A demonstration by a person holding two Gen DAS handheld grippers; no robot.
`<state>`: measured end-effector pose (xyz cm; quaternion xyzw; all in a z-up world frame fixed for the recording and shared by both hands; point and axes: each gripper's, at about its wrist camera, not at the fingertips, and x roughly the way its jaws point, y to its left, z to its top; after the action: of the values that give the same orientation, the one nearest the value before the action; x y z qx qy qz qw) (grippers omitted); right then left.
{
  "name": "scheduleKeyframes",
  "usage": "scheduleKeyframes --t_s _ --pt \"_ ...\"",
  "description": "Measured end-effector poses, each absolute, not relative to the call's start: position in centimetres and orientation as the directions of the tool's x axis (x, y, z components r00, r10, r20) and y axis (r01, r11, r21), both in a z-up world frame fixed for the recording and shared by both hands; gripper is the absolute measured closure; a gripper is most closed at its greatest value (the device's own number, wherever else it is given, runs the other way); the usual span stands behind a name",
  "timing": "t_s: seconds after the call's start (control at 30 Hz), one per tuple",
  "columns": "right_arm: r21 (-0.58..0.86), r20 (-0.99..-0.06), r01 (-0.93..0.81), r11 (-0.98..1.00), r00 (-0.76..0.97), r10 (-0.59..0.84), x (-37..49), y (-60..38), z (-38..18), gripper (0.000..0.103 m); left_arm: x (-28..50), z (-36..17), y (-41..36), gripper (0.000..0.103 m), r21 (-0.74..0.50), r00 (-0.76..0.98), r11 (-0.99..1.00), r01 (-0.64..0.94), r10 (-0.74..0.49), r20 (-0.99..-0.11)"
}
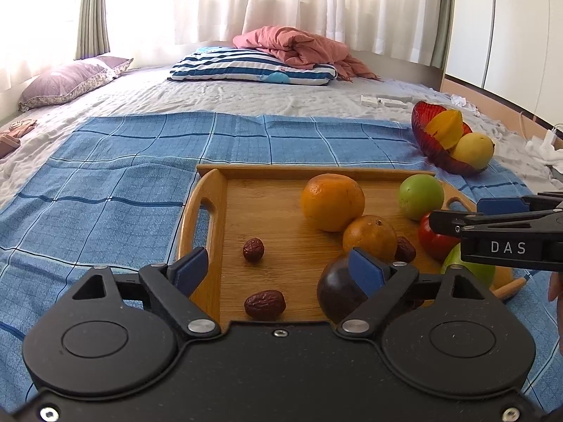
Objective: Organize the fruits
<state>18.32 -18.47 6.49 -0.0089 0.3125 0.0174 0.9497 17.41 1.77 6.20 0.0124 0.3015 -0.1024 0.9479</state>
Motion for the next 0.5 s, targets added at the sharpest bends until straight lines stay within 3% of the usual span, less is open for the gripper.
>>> scheduleKeyframes --t_s 0.2,0.5 --pt "-0.031 -0.532 -0.039 0.999 0.846 0.016 16.7 -18.5 7.0 0.017 16.3 6.5 1.5 0.013 -0.032 0.807 0.979 0.202 -0.185 -0.561" --pt "-0.024 -0.460 -0.023 0.999 0.888 0.010 14.5 -19.0 7.1 0.014 14.7 6.7 1.9 0.009 -0.047 0.814 0.980 0.192 -0.185 -0.550"
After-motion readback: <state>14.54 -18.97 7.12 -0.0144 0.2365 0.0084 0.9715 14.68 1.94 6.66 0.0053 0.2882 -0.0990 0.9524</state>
